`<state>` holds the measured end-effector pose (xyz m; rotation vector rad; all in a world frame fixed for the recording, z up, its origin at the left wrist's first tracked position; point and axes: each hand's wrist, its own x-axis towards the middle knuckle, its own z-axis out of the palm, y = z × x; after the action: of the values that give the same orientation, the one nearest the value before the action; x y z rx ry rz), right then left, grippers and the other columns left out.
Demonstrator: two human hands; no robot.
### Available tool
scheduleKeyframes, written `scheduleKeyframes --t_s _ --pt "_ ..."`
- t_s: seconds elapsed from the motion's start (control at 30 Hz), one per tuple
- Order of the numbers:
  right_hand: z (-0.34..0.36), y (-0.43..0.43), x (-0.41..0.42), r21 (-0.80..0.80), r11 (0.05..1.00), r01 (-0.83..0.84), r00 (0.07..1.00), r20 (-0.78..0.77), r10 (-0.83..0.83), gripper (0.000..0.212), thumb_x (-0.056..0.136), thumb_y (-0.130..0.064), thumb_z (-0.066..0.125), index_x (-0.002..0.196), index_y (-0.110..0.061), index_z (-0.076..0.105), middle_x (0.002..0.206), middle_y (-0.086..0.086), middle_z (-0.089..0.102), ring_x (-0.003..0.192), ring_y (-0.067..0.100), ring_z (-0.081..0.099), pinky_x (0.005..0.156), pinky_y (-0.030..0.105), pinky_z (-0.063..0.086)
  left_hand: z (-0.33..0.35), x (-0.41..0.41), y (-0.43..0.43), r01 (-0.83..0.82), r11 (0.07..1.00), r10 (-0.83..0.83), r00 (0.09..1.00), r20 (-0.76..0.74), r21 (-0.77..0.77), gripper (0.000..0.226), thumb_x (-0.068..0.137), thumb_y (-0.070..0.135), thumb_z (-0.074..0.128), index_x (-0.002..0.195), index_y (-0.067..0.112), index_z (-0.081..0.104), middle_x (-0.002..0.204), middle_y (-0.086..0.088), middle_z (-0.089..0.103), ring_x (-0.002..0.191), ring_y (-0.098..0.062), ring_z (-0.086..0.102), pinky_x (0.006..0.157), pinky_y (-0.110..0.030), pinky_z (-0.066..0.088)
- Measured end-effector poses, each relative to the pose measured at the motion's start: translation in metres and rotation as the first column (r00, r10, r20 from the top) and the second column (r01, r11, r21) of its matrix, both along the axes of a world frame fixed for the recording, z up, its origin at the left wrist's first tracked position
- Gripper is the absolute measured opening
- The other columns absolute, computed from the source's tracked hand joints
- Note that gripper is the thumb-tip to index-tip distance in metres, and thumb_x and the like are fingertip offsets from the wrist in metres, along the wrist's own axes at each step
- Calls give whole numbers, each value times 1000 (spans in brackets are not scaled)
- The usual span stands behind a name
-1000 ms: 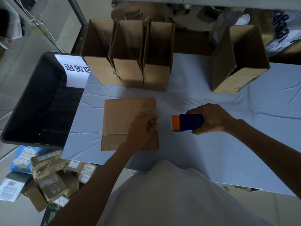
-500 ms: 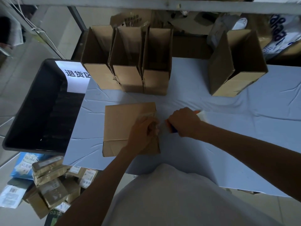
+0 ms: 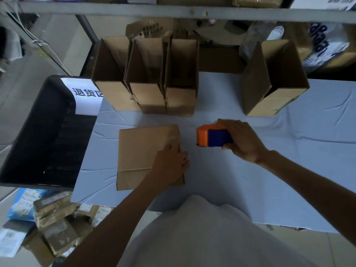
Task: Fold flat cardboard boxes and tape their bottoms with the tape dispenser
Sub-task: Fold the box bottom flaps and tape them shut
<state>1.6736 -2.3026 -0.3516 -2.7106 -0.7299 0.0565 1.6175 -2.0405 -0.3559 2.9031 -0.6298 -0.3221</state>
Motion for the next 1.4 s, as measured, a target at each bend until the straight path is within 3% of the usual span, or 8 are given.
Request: scheduleKeyframes --t_s 0.1,0.23,0.4,0.63,0.9,1.0,1.23,1.4 --pt "-32 8 -16 71 991 116 993 14 -118 74 55 -19 84 122 -4 54 116 14 58 108 36 53 90 40 37 9 3 -8 -63 995 72 990 -120 71 41 99 41 33 134 24 46 141 -12 36 114 -30 48 83 -33 44" --pt "-65 17 -38 76 957 281 958 31 -284 58 48 -5 88 94 -4 52 91 16 57 83 37 54 73 32 26 11 17 -2 -270 934 267 963 -45 -234 46 96 26 43 141 17 38 135 -13 44 117 -31 48 95 -36 37" --pt "-90 18 -52 73 930 361 932 1 -362 58 55 -7 87 104 -4 55 96 12 59 89 35 56 80 40 40 16 58 -3 -392 912 387 920 -68 -116 63 88 38 55 141 9 36 149 -16 27 139 -35 19 114 -52 17" --pt "-47 51 -71 262 896 360 928 4 -374 45 66 -15 71 107 -7 52 102 11 49 91 29 46 73 35 40 29 76 3 -415 909 416 907 -69 30 39 93 38 45 115 5 50 118 -16 54 115 -36 46 99 -50 31" --pt "53 132 -38 636 477 606 786 -571 -237 57 70 -64 56 118 -35 46 117 -9 41 109 13 47 88 50 49 99 28 38 -555 378 800 598 -41 -741 33 90 22 52 120 12 45 114 -7 53 102 -23 51 85 -32 48" --pt "63 138 -33 649 572 502 861 -437 -260 66 66 -54 69 122 -30 43 124 -9 33 111 8 42 91 39 49 89 -4 47 -643 193 794 546 -266 -741 41 89 16 56 127 16 40 118 -6 45 101 -19 51 71 -9 44" --pt "43 153 -39 538 742 401 916 -255 -310 87 46 -53 76 122 -22 48 127 -2 35 113 8 38 88 5 29 57 -31 59 -751 175 696 552 -459 -637 93 54 44 86 126 31 29 123 -1 39 102 -16 52 80 -30 54" --pt "43 158 -42 636 619 461 887 -314 -337 58 56 -18 72 111 -22 54 116 -8 38 108 13 43 89 34 47 53 -26 68 -792 88 666 497 -555 -603 83 55 32 90 110 37 28 119 -6 49 93 -22 59 77 -45 57"
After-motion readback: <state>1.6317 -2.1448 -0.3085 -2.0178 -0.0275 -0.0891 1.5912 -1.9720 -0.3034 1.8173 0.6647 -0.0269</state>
